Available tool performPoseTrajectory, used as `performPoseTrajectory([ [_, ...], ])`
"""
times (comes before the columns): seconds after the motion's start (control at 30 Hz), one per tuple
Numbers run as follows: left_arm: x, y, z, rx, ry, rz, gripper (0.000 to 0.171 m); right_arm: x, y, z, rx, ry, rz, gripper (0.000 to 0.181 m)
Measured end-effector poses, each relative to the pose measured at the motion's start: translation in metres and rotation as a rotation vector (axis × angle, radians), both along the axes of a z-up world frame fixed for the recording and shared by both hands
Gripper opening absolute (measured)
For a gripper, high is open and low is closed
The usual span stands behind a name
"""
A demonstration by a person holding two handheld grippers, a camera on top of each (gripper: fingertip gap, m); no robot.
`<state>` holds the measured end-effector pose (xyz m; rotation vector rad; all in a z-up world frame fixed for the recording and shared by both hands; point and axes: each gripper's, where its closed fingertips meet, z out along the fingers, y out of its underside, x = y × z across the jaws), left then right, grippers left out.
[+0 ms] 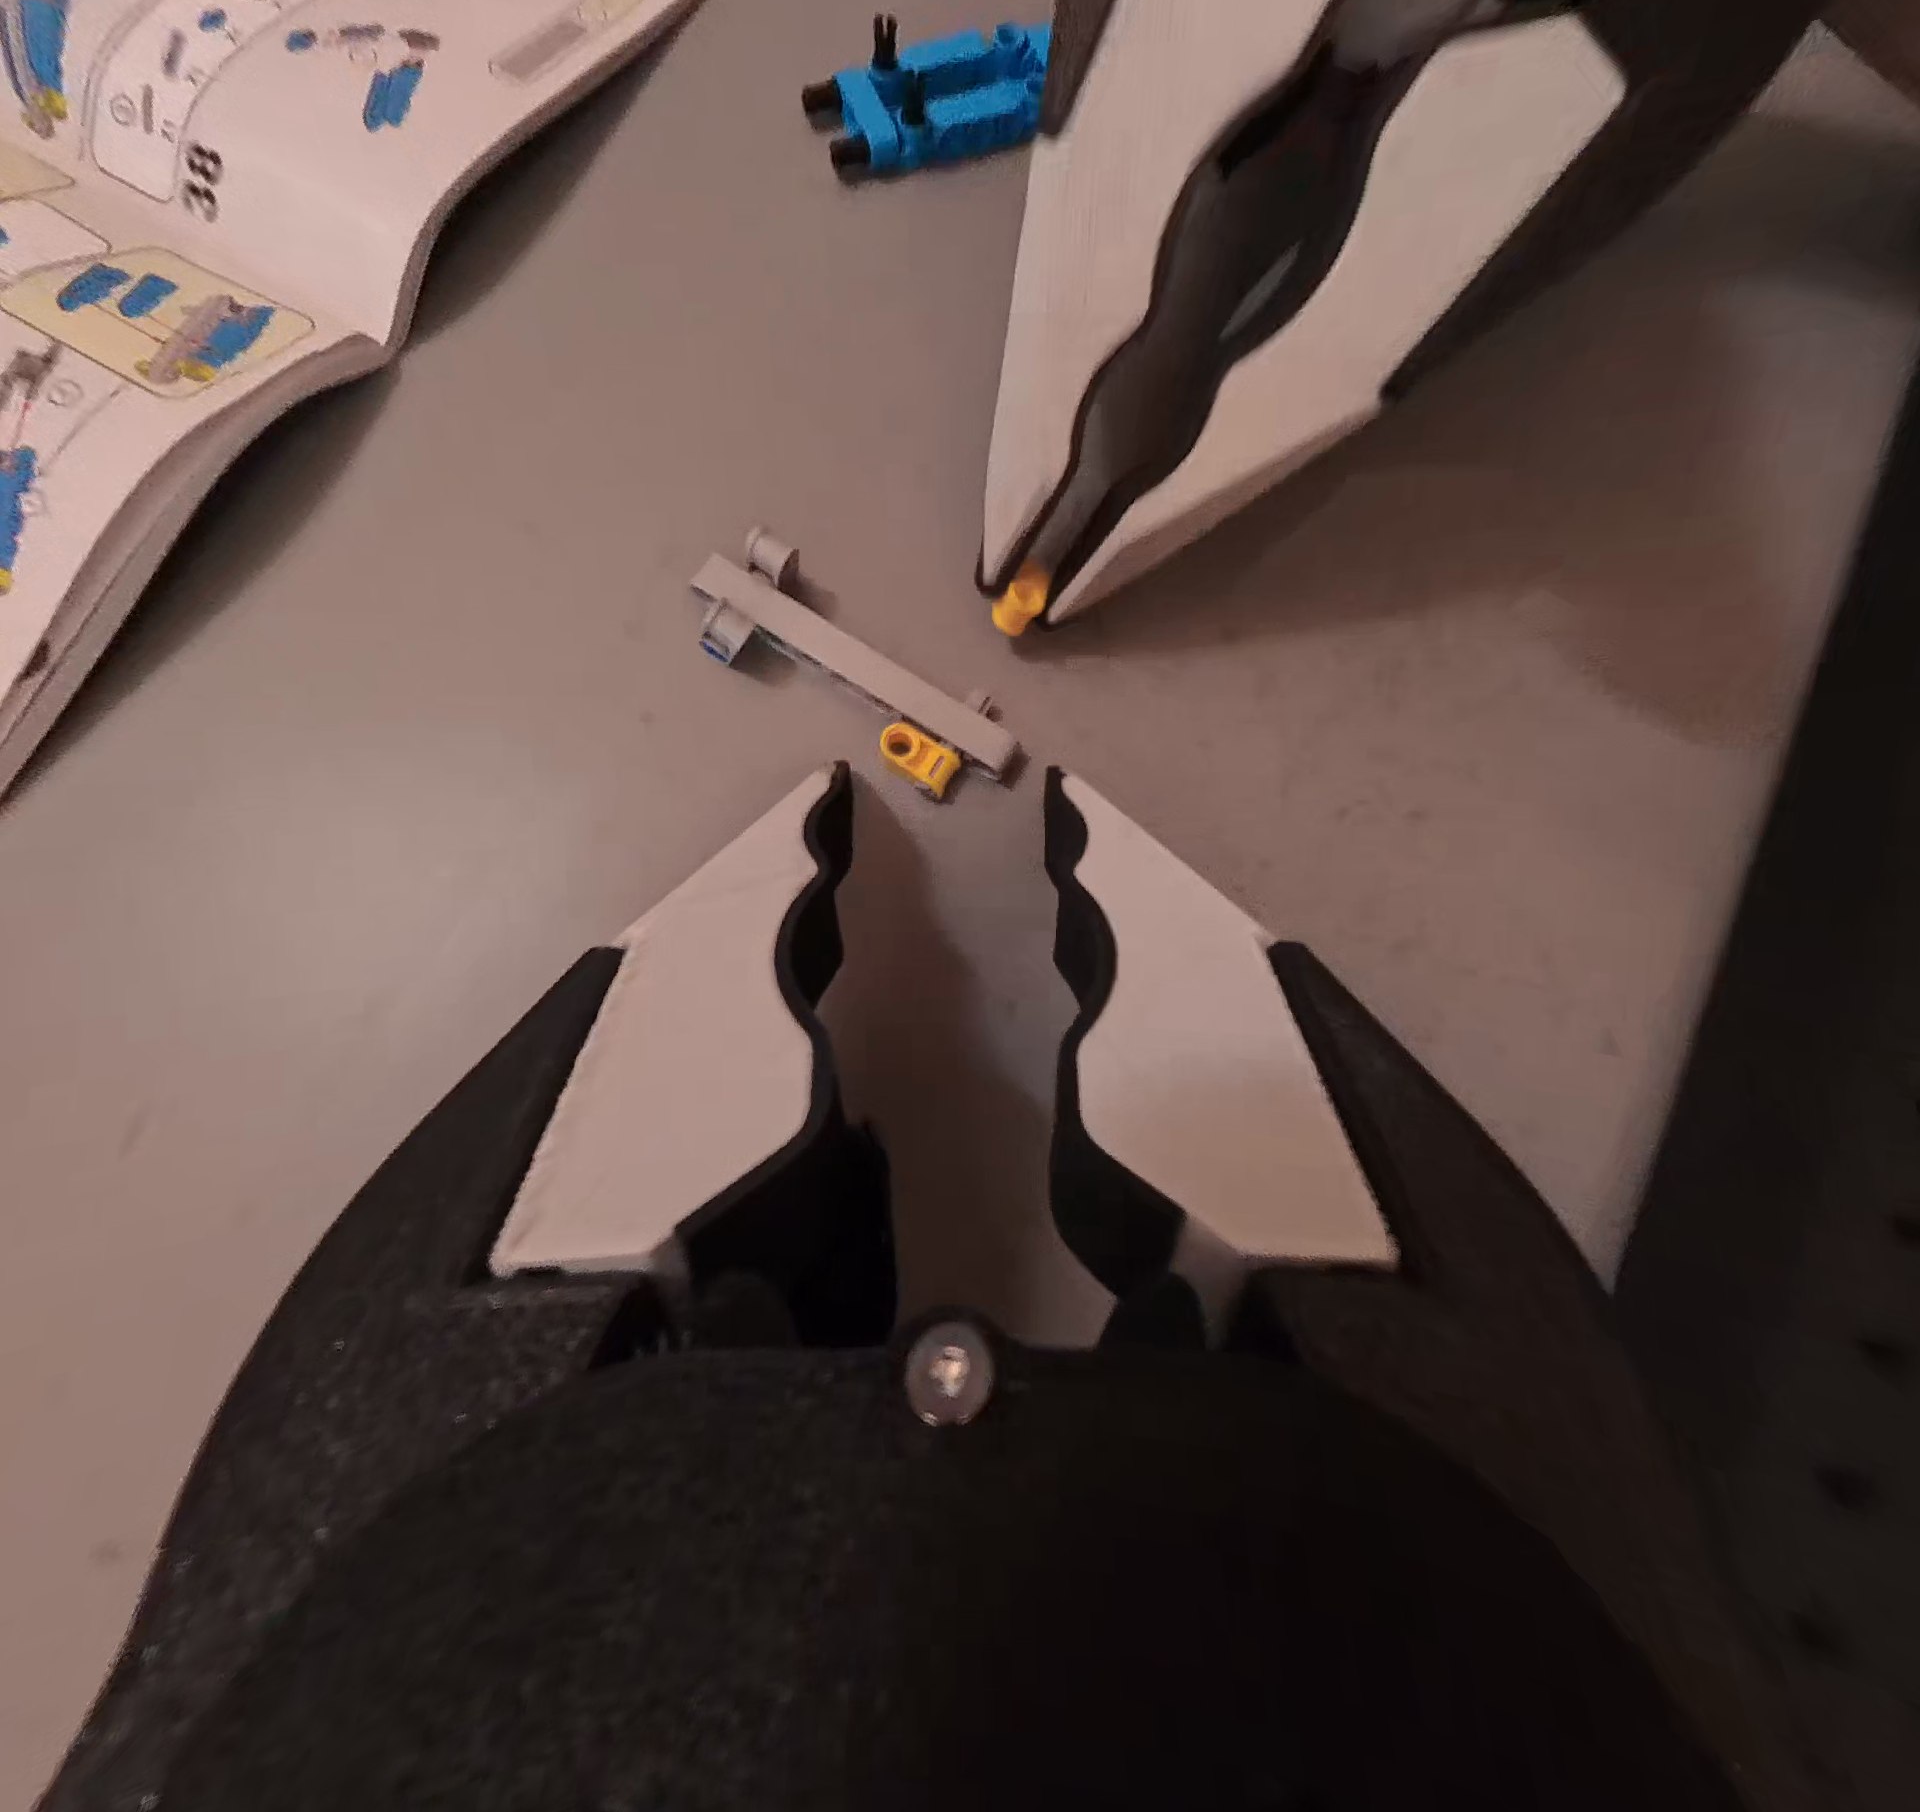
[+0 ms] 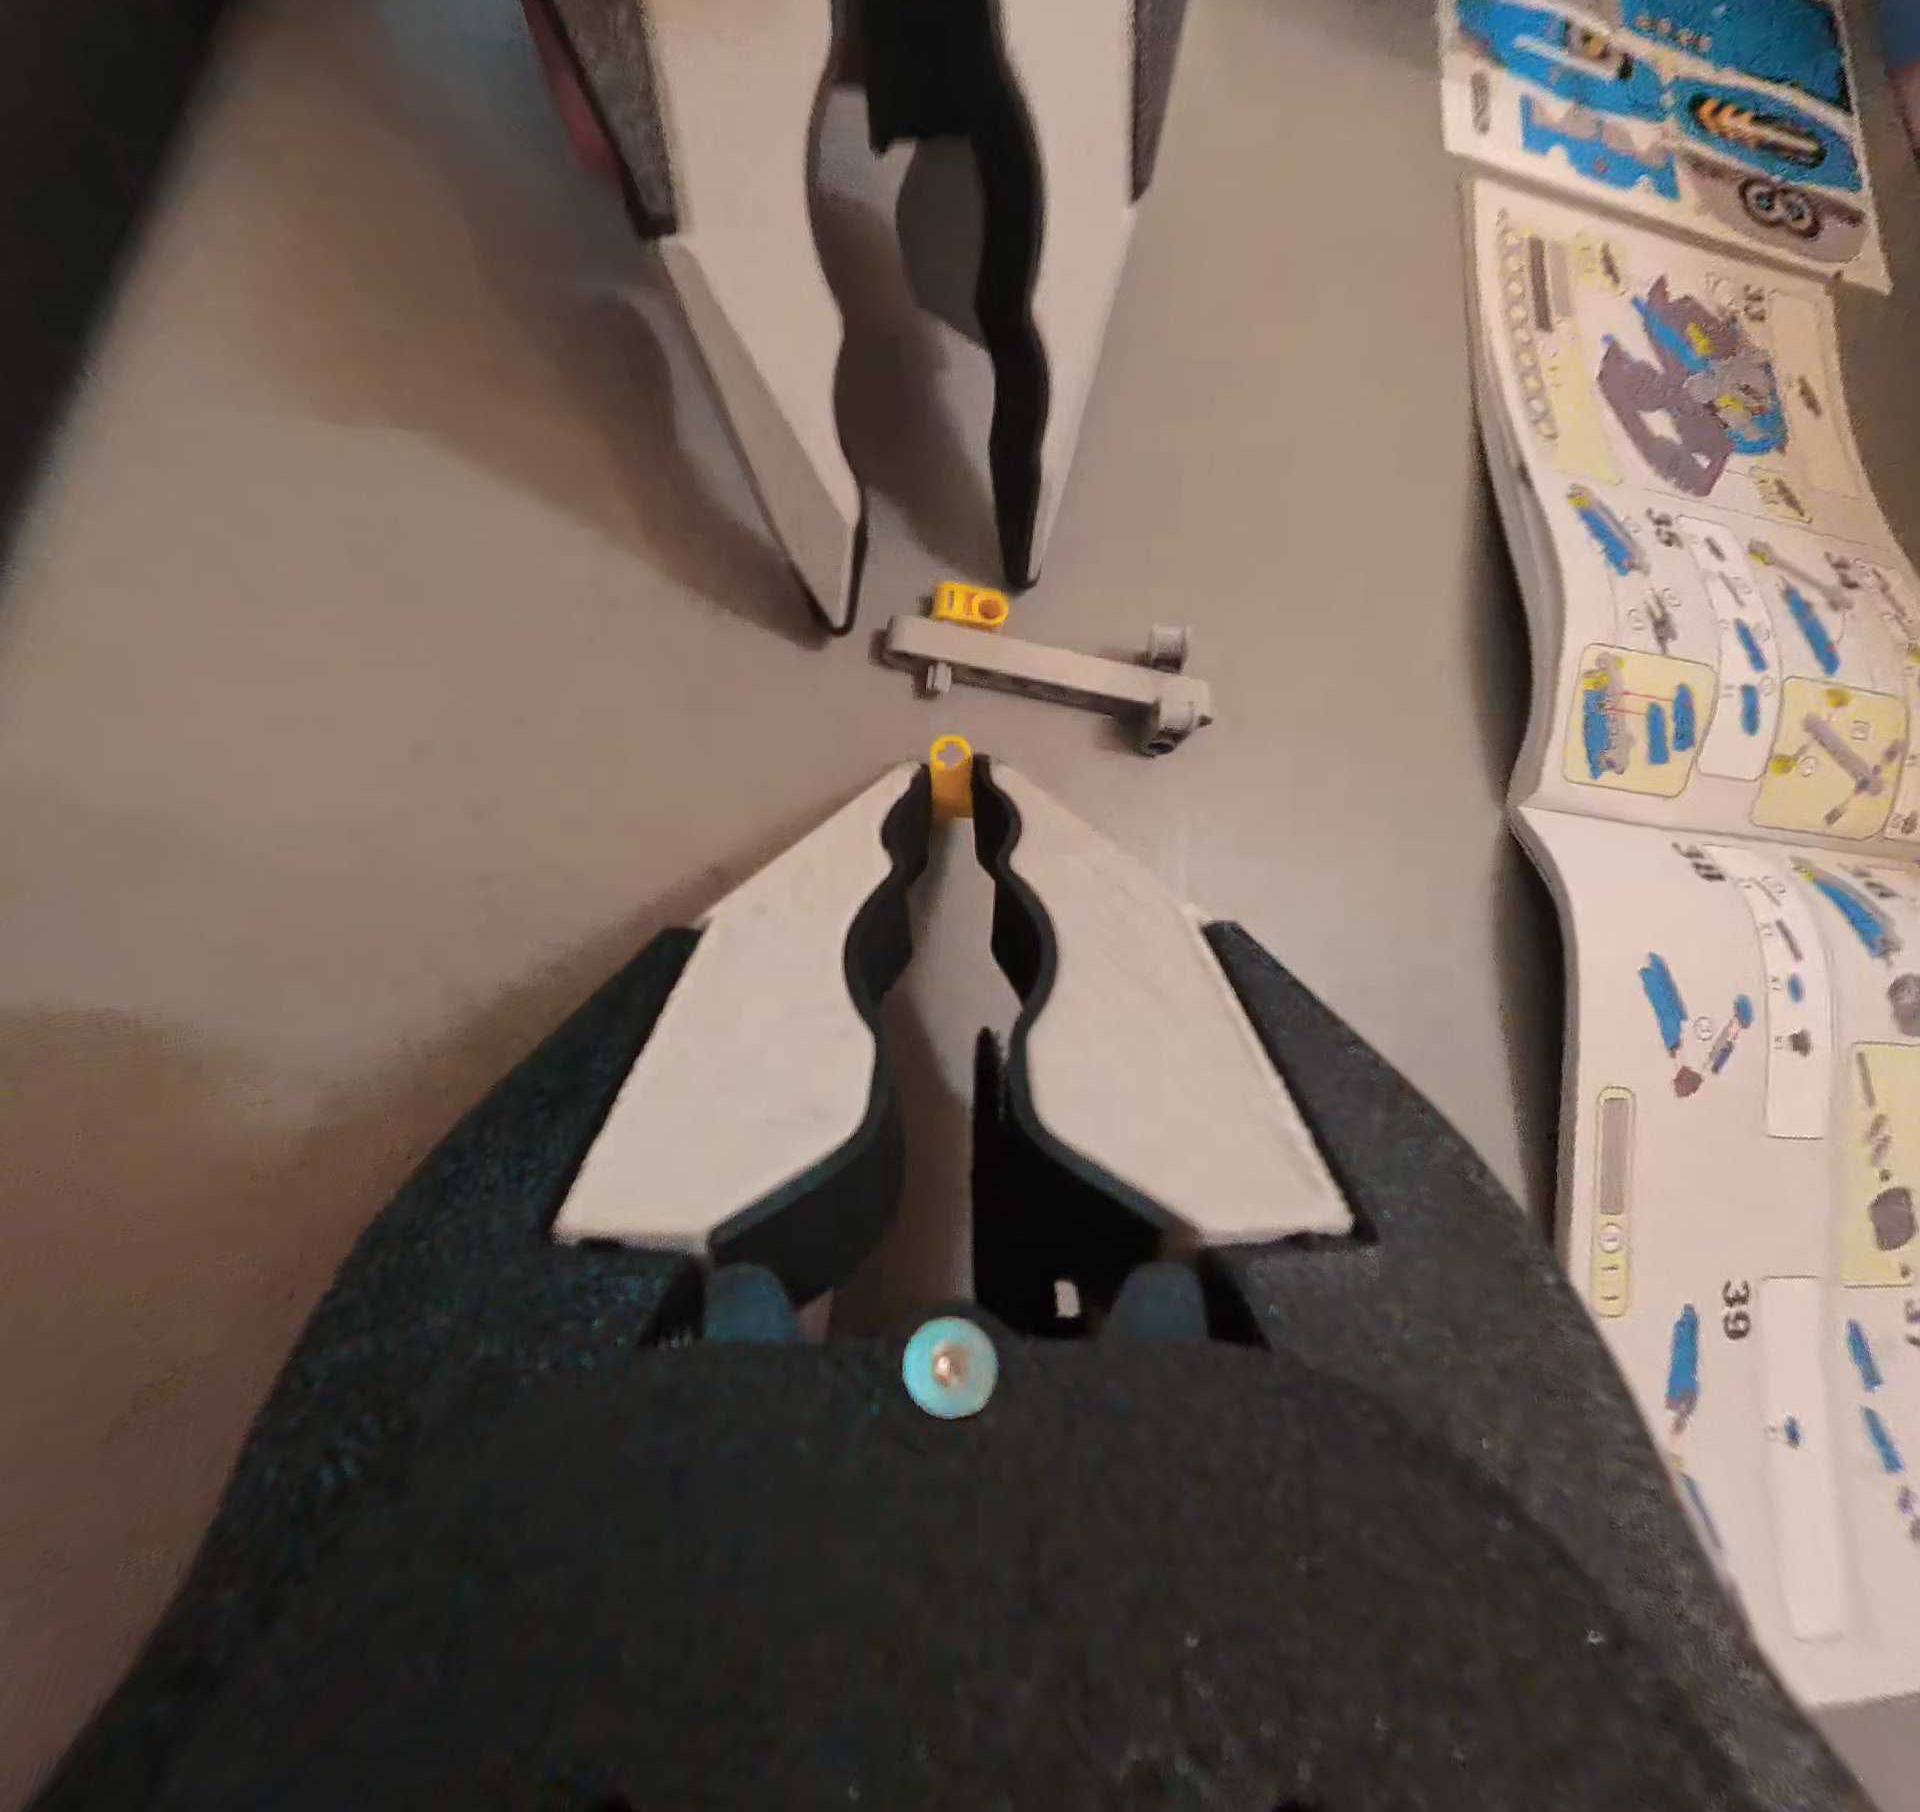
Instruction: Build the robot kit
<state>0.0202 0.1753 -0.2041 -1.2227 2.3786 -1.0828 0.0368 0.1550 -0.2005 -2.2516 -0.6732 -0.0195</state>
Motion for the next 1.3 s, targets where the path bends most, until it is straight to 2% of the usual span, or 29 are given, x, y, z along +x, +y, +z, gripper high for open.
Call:
performPoseTrajectory([
  [0.17,0.008,-0.002,-0.002,0.051,-0.02,0.037,0.028,-0.002,0.002,-0.004,-0.014,-0.088,-0.01,0.008],
  [0.47,0.008,-0.001,-0.002,0.053,-0.041,0.033,0.025,-0.008,-0.004,0.004,-0.033,0.061,-0.058,0.017],
  [0.6,0.008,-0.001,-0.002,0.039,-0.039,0.027,0.025,0.002,-0.003,0.002,-0.062,0.087,-0.137,0.018],
  [0.83,0.008,-0.001,-0.002,0.034,-0.044,0.026,0.025,-0.006,-0.002,0.006,-0.067,0.088,-0.124,0.012],
  [1.17,0.008,-0.001,-0.002,0.021,-0.037,0.027,0.025,-0.026,-0.01,-0.006,-0.171,0.102,-0.065,0.012],
  [1.3,0.008,-0.001,-0.002,0.012,-0.032,0.027,0.025,-0.028,-0.011,0.005,-0.14,0.128,-0.061,0.012],
])
